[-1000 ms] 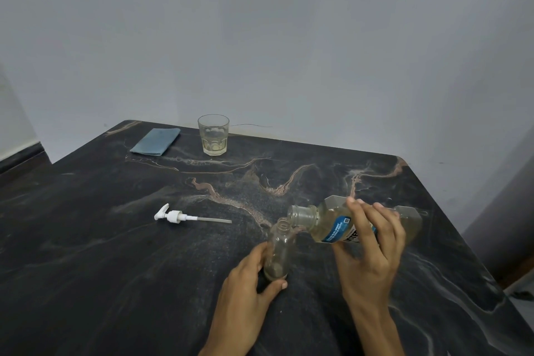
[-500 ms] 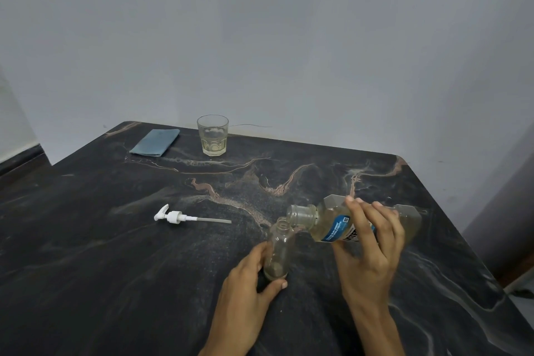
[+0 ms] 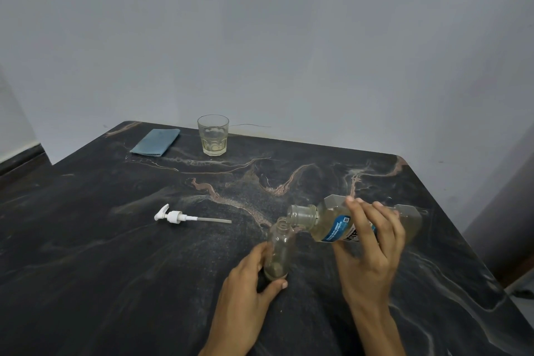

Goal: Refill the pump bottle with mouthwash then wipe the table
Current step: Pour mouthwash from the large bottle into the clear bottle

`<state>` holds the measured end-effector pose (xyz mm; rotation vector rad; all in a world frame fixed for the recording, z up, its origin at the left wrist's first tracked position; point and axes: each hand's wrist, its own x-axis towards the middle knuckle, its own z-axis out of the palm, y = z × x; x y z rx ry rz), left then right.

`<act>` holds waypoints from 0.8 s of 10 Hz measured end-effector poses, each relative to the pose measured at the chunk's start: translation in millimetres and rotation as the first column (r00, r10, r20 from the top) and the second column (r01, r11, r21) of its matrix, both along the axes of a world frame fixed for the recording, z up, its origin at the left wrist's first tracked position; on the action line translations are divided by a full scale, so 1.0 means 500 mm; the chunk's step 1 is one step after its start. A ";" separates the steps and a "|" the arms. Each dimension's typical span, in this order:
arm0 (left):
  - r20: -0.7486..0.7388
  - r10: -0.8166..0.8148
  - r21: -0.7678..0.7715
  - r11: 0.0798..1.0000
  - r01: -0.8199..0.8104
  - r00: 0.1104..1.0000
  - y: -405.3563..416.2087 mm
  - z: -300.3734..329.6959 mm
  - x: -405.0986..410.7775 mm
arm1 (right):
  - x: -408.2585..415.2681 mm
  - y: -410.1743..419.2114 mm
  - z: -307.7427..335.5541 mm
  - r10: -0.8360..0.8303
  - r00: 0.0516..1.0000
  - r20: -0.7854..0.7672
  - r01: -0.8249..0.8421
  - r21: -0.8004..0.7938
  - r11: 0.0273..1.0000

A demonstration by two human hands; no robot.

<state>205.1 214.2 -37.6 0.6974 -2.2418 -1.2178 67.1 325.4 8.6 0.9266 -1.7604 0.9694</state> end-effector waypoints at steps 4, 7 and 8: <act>0.000 -0.006 0.011 1.000 0.006 1.000 0.000 0.003 0.000 | 0.002 0.000 0.003 0.004 1.000 0.010 -0.004 0.006 1.000; -0.001 -0.009 -0.006 1.000 0.009 1.000 0.000 0.003 0.000 | 0.001 -0.001 0.003 0.002 1.000 0.006 -0.002 0.002 1.000; -0.003 -0.009 0.007 1.000 0.009 1.000 0.000 0.002 0.000 | 0.001 -0.001 0.003 0.001 1.000 0.001 -0.001 -0.004 1.000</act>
